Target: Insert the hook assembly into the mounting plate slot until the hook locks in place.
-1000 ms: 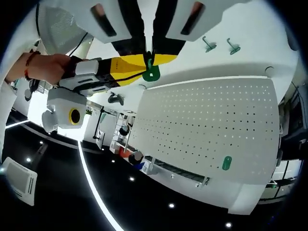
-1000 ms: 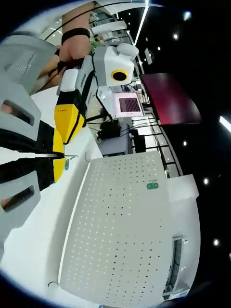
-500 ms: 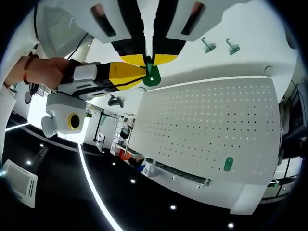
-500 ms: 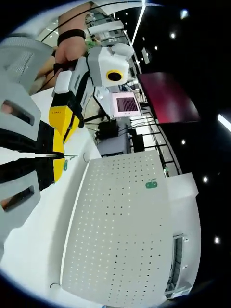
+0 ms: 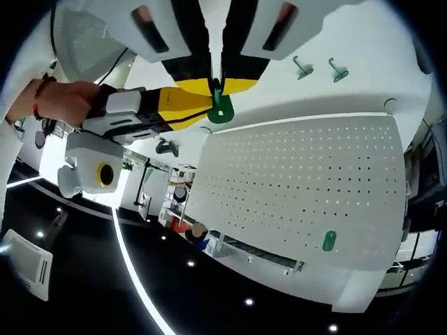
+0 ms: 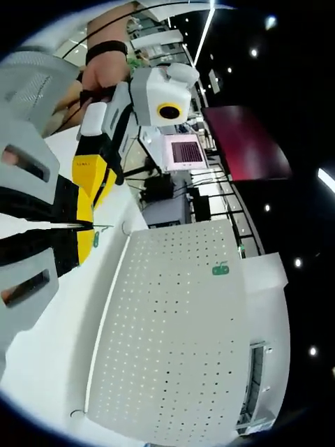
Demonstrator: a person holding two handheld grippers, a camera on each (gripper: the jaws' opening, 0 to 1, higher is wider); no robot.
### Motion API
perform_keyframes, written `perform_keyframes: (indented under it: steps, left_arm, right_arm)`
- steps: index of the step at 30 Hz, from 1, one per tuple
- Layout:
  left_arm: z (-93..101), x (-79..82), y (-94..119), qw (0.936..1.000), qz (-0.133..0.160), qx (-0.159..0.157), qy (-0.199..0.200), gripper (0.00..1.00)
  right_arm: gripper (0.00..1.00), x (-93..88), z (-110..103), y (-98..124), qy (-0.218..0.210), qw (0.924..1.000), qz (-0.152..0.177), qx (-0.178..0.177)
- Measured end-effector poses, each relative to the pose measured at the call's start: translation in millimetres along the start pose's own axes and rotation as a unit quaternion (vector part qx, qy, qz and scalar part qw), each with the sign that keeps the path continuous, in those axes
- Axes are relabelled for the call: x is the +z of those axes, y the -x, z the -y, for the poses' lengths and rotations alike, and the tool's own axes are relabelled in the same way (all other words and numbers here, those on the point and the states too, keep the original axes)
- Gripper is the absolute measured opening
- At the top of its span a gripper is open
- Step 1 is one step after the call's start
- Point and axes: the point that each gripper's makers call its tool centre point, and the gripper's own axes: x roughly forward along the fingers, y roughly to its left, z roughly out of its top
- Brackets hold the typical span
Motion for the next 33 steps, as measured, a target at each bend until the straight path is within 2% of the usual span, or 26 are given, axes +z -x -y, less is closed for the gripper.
perform_keyframes:
  steps: [13,24,27,30,33]
  left_arm:
    - [0.7,-2.8,-2.4,1.0000,-0.008,0.000,0.004,0.04]
    - [-0.9,4.6,-1.4,0.9999,0.006,0.008,-0.014,0.03]
    - [-0.1,3.7,-1.8,0.9998,0.000,0.006,-0.020,0.03]
    - [1.0,2.7,-2.1,0.9996,-0.005,0.007,-0.026,0.03]
    - [0.3,3.4,-1.2,0.9996,-0.004,0.009,-0.026,0.03]
  right_arm:
    - [0.00,-3.9,0.4,0.3,0.001,1.0000,-0.004,0.000]
    - [0.01,-5.4,-1.0,-1.2,0.006,0.9999,-0.004,0.014]
    - [0.00,2.5,0.3,0.4,0.008,0.9999,0.013,0.005]
    - [0.00,0.0,-1.8,-0.5,0.047,0.9988,-0.010,0.011]
    - [0.00,1.7,-2.6,-1.1,0.050,0.9987,-0.007,0.010]
